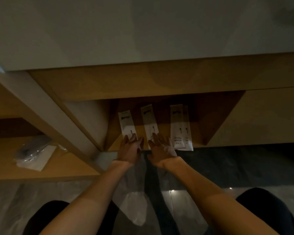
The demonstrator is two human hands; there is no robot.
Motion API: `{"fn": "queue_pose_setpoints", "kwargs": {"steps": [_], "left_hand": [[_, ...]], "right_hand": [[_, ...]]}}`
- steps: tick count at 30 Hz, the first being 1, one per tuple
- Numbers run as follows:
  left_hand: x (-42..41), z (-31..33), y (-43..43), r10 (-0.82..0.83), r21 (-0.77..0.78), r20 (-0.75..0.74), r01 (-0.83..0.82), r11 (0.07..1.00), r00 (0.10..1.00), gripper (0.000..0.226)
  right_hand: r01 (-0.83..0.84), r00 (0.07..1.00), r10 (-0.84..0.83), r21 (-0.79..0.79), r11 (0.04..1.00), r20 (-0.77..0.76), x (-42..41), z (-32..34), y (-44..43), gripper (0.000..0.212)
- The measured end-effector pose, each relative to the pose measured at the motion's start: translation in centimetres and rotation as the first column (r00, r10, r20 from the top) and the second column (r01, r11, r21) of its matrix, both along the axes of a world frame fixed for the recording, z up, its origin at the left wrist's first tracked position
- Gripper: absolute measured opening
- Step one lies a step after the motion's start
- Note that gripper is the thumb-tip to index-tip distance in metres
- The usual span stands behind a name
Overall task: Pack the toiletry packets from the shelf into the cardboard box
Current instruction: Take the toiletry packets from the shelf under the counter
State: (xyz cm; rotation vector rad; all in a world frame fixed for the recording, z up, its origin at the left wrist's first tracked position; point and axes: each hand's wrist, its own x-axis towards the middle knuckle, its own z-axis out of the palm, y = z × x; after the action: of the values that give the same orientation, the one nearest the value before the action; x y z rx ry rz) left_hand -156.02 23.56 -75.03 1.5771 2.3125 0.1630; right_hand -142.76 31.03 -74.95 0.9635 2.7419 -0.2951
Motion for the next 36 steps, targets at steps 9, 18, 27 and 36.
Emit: {"fn": "queue_pose_setpoints", "kwargs": {"steps": [9, 18, 27, 36], "left_hand": [[0.4, -0.3, 0.6, -0.044, -0.068, 0.01, 0.045, 0.997, 0.999, 0.076], [2.0, 0.3, 1.3, 0.007, -0.073, 0.046, -0.004, 0.997, 0.999, 0.063], [2.9, 0.0, 1.1, -0.018, -0.143, 0.017, 0.02, 0.99, 1.0, 0.061], [1.4, 0.4, 0.5, 0.036, 0.044, -0.049, -0.034, 0.998, 0.998, 0.05]], "right_hand": [[-0.104, 0.994, 0.1, -0.135, 0.985, -0.037, -1.1, 0.2, -0.1, 0.075], [0.417, 0.894, -0.427, -0.095, 0.904, -0.139, 3.6, 0.6, 4.0, 0.07], [0.305, 0.945, -0.318, -0.136, 0.942, -0.082, 4.4, -1.5, 3.8, 0.073], [0.33, 0.906, -0.343, -0.093, 0.939, -0.247, 3.0, -0.9, 2.7, 0.067]]}}
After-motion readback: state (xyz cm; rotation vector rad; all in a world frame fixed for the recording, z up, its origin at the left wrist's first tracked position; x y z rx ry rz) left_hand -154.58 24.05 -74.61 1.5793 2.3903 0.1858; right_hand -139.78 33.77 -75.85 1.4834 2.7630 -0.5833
